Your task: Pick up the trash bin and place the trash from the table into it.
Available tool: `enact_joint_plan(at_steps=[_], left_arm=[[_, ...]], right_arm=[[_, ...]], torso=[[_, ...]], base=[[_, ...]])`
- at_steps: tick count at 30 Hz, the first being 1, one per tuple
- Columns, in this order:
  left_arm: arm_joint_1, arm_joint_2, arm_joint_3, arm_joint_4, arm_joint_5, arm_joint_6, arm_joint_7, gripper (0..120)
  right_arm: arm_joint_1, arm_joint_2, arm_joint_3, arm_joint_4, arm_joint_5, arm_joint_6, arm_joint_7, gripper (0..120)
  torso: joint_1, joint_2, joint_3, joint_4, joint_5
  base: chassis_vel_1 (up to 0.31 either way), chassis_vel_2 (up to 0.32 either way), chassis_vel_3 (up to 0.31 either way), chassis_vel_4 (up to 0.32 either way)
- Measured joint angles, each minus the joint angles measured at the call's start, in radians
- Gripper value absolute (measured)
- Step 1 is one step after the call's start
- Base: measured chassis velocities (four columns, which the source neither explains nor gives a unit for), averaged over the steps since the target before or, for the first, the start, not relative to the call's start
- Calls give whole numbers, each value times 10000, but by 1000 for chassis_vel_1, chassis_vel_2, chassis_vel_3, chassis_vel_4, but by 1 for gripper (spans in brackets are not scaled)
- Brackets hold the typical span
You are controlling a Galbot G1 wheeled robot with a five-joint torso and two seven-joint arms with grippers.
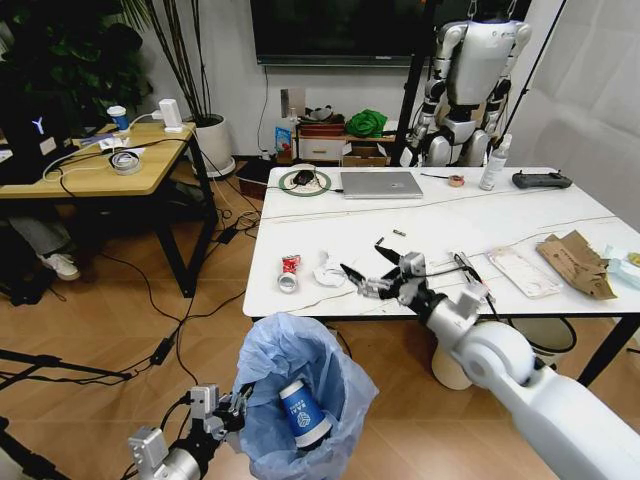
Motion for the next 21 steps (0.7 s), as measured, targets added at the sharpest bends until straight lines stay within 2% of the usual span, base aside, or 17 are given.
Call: enact_joint_plan(at_steps=[8, 12, 21], left_arm=[[126, -128, -152, -41, 103, -5, -41, 0], [228, -137, -297, -66, 134, -23, -41, 0], [200, -99, -370, -108, 111, -33, -69, 0]], right_arm=[[1527, 1311, -777, -1578, -59, -969, 1387, 100], [2129, 2130, -1296, -2521, -244, -1067, 1709, 100], [2521, 3038, -1723, -3778, -716, -1360, 2405, 100]], torso=[[0, 0, 0, -3, -2], [0, 0, 0, -1, -1], [0, 0, 0, -3, -3]], base=[[0, 0, 0, 0], [0, 0, 0, 0], [0, 0, 0, 0]])
